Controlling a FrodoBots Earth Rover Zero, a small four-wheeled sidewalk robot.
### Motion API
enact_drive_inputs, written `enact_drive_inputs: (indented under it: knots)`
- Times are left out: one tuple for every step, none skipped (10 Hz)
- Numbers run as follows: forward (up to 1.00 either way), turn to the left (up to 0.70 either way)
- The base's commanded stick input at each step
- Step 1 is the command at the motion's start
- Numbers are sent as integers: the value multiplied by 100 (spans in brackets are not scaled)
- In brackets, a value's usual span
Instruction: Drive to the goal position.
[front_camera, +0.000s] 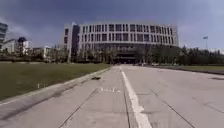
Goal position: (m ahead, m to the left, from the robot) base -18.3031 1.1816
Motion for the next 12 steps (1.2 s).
enact_drive_inputs:
  knots:
    - [70,-20]
    - [70,-28]
    - [70,-35]
    - [70,-33]
    - [70,-29]
    - [70,-16]
    - [70,-3]
    - [70,-1]
    - [70,-1]
    - [70,-1]
    - [70,-1]
    - [70,-1]
